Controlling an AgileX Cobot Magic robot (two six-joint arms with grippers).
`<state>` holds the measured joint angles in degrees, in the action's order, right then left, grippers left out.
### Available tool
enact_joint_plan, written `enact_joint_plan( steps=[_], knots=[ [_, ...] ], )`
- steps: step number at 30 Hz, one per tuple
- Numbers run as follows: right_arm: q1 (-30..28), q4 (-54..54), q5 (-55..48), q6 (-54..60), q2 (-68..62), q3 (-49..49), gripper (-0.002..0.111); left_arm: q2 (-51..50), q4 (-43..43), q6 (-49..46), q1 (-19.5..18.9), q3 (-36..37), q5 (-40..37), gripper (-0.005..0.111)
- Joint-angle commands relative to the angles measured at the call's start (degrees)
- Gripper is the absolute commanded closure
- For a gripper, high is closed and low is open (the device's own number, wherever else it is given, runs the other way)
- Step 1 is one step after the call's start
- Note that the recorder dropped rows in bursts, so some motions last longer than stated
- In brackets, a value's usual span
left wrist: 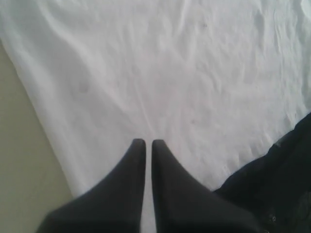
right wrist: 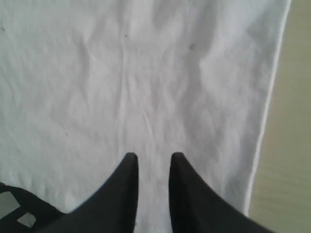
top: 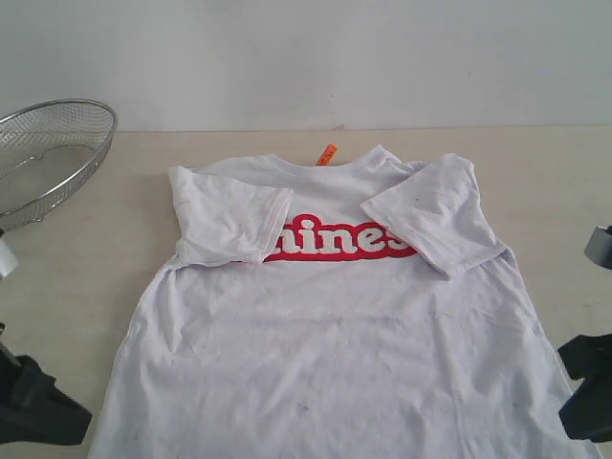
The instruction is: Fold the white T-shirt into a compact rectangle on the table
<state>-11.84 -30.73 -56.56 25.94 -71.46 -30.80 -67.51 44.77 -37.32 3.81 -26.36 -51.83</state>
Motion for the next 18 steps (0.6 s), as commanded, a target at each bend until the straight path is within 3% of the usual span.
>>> enact_joint_plan(
  steps=[1,4,7,10,11,14,16,18],
  knots=[
    [-0.2,-8.3,2.1,5.8,0.2,0.3,0.1,0.1,3.9,-0.5,0.1,1.8,1.7,0.102],
    [-0.2,-13.9,2.1,10.3,-1.2,0.3,0.108,0.1,7.6,-2.3,0.1,1.8,3.1,0.102],
    [-0.2,-10.6,1.5,8.8,-2.6,0.3,0.105,0.1,8.1,0.3,0.1,1.8,3.4,0.102],
    [-0.2,-1.7,2.1,1.8,-2.4,0.3,0.086,0.1,3.1,1.8,0.1,1.8,1.0,0.102],
    [-0.2,0.5,2.3,-1.1,-2.4,0.3,0.075,0.1,1.3,2.1,0.1,1.8,0.9,0.1],
    [-0.2,3.6,0.6,-5.0,-2.4,0.3,0.042,0.1,-1.5,5.8,0.1,1.7,1.3,0.085],
    [-0.2,5.6,-0.4,-7.7,-2.4,0.3,0.042,0.1,-3.6,8.3,0.1,1.0,1.4,0.07],
    [-0.2,6.7,-0.6,-8.8,-2.4,0.3,0.048,0.1,-7.0,13.0,0.1,0.6,1.7,0.056]
  ],
)
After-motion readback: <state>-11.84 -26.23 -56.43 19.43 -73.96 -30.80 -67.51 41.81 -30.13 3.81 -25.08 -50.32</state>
